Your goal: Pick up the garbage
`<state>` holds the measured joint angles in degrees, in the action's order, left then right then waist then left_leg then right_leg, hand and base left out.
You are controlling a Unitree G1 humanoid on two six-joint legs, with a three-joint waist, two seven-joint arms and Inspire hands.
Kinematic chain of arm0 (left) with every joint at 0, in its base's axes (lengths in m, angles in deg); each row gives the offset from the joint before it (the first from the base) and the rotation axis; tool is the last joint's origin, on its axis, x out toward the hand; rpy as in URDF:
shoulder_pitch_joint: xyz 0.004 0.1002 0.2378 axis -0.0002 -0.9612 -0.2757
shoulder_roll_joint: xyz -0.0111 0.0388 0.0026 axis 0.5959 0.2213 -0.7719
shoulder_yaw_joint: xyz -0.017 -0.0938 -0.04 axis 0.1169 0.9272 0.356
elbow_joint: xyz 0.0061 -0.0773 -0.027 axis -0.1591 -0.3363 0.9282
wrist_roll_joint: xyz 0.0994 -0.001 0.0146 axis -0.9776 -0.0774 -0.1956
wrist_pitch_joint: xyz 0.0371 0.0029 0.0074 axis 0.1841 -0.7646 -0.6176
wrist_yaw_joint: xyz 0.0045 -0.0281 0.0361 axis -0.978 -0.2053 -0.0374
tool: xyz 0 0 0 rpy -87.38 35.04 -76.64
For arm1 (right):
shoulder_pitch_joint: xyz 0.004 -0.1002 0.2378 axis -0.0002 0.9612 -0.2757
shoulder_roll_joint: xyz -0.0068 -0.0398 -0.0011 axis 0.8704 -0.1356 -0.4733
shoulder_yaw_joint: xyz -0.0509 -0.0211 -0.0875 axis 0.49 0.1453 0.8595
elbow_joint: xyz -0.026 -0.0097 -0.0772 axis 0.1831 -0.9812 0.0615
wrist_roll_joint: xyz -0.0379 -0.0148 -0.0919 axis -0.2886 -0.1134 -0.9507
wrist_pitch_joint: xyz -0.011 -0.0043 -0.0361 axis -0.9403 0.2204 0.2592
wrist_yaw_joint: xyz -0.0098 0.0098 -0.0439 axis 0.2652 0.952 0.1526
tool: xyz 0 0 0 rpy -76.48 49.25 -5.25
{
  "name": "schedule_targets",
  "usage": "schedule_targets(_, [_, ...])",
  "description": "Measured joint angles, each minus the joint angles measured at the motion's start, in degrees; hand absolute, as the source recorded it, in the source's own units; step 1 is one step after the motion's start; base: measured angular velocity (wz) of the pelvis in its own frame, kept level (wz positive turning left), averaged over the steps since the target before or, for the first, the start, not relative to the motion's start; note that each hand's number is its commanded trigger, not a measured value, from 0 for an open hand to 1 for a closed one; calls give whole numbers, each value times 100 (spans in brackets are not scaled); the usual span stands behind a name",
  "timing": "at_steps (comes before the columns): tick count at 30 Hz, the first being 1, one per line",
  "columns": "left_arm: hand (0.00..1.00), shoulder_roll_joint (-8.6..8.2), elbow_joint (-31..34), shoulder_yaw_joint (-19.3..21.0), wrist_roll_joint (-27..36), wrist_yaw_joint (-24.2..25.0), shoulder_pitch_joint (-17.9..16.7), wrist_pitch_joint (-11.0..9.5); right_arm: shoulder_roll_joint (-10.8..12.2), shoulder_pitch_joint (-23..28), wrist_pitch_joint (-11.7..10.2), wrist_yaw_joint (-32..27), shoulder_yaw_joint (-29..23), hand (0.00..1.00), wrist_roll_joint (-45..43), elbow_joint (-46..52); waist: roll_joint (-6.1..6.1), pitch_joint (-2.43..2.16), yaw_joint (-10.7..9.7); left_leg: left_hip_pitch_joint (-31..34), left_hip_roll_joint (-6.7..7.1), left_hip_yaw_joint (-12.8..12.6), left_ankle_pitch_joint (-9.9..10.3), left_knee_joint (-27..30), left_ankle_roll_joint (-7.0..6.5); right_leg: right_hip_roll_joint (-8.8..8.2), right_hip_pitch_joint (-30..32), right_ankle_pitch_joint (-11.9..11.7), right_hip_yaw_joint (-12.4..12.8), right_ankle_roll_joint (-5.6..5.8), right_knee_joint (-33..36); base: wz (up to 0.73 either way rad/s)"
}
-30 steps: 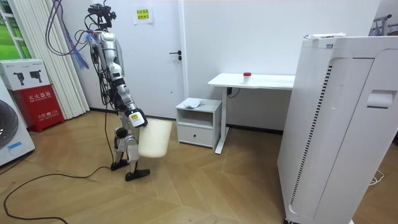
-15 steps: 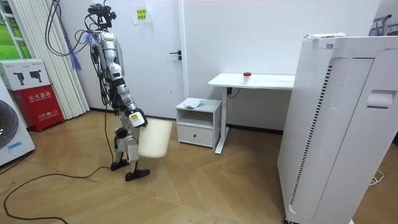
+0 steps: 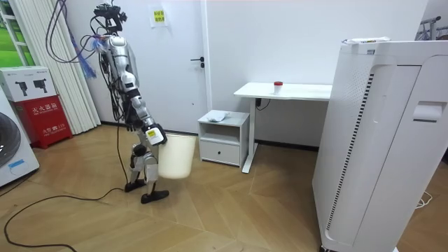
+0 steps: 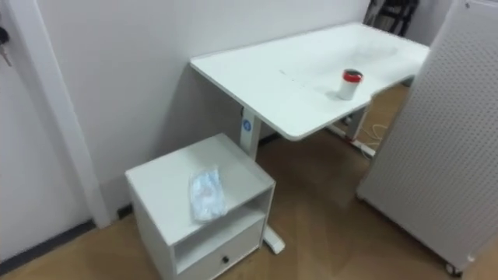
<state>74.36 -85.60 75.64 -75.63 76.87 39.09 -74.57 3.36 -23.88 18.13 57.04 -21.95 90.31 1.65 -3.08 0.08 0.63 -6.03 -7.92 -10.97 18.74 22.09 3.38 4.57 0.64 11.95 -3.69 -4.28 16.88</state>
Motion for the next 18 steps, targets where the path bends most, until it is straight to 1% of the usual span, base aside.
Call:
schedule_targets(1, [0, -21, 2, 8, -42, 34, -32, 2, -18, 12, 0, -10, 31, 100, 26, -19, -12, 8, -1, 346, -56, 35, -27, 688, -47, 23, -75, 53, 217, -118, 22, -4])
schedule_targets(2, [0, -37, 4, 6, -80, 37, -53, 2, -28, 15, -1, -17, 35, 100, 42, -20, -62, 25, -7, 532, -18, 122, -6, 960, -113, 29, -97, 71, 347, -156, 34, 7])
schedule_targets(3, [0, -97, 7, 0, -116, 53, -50, 1, -90, 71, -7, -59, 35, 100, 149, -2, -34, 1, -1, 917, 285, 403, 78, 1037, -244, 14, -127, 90, 555, -192, 46, 20])
schedule_targets(4, [0, -154, 19, -13, -108, 65, -11, 1, -175, 138, 39, -101, 36, 100, 284, -16, -1, -1, 22, 1320, 605, 535, 42, 868, -289, -30, -144, 113, 663, -195, 41, 16])
schedule_targets(5, [0, -158, 28, -14, -97, 66, 3, 0, -193, 150, 82, -134, 37, 100, 323, -20, -11, -7, 66, 1493, 718, 564, -33, 688, -302, -61, -149, 130, 732, -187, 53, -12])
schedule_targets(6, [0, -156, 34, -1, -100, 58, -64, 1, -214, 200, 177, -190, 36, 100, 347, -14, 3, -14, 157, 1776, 898, 532, -319, 177, -314, -77, -179, 169, 857, -180, 63, -49])
schedule_targets(7, [0, -145, 33, 15, -99, 49, -183, 4, -214, 205, 250, -244, 36, 100, 325, 8, 81, -7, 223, 1963, 889, 500, -891, -183, -368, -100, -213, 237, 891, -196, 116, -66])
schedule_targets(8, [0, -147, 29, 50, -96, 52, -254, 8, -216, 245, 250, -270, 38, 100, 313, 21, 89, -27, 235, 2040, 861, 579, -1281, -483, -353, -115, -284, 321, 939, -175, 136, -49])
schedule_targets(9, [0, -155, 31, 81, -96, 54, -263, 5, -226, 289, 243, -270, 38, 100, 307, 37, 79, -37, 224, 2074, 875, 645, -1436, -596, -333, -132, -303, 386, 952, -162, 187, -15])
schedule_targets(10, [0, -182, 34, 119, -96, 59, -266, -7, -262, 332, 244, -267, 37, 100, 309, 50, 74, -40, 129, 2086, 889, 609, -1652, -656, -353, -164, -296, 542, 953, -100, 292, 14])
schedule_targets(11, [0, -202, 30, 112, -95, 62, -289, -9, -279, 340, 246, -273, 44, 100, 309, 45, 81, -83, 28, 2049, 889, 440, -1690, -637, -435, -223, -302, 644, 900, -37, 288, 13])
schedule_targets(12, [0, -213, 37, 110, -98, 62, -281, -13, -282, 341, 248, -291, 56, 100, 302, 44, 45, -79, 12, 2030, 869, 295, -1677, -637, -458, -287, -313, 666, 821, -21, 269, 5])
schedule_targets(13, [0, -251, 42, 112, -107, 64, -263, -39, -292, 335, 251, -360, 59, 100, 270, 48, 25, -71, -24, 1995, 862, 137, -1676, -606, -531, -363, -407, 679, 810, 34, 160, -10])
schedule_targets(14, [0, -281, 40, 121, -111, 70, -242, -69, -298, 337, 253, -438, 39, 100, 247, 52, 33, -67, -22, 1979, 863, 69, -1672, -464, -713, -387, -538, 703, 865, 56, 55, -13])
schedule_targets(15, [0, -278, 40, 121, -111, 72, -239, -85, -291, 340, 253, -455, 40, 100, 235, 59, 14, -64, -15, 1956, 879, 28, -1586, -397, -761, -423, -588, 740, 901, 63, 49, -22])
schedule_targets(16, [0, -279, 44, 143, -125, 71, -239, -131, -279, 338, 283, -489, 33, 100, 190, 99, -29, -61, -2, 1912, 903, -74, -1430, -246, -805, -498, -674, 826, 979, 82, 54, -23])
schedule_targets(17, [0, -280, 46, 166, -147, 71, -238, -140, -283, 323, 323, -500, 32, 100, 161, 129, -48, -68, 12, 1893, 927, -112, -1348, -180, -811, -540, -710, 873, 1009, 85, 60, -21])
schedule_targets(18, [0, -277, 56, 220, -173, 71, -165, -156, -297, 346, 367, -504, 32, 100, 83, 196, -87, -63, 11, 1857, 993, -162, -1165, -45, -834, -630, -809, 981, 1034, 118, 73, -11])
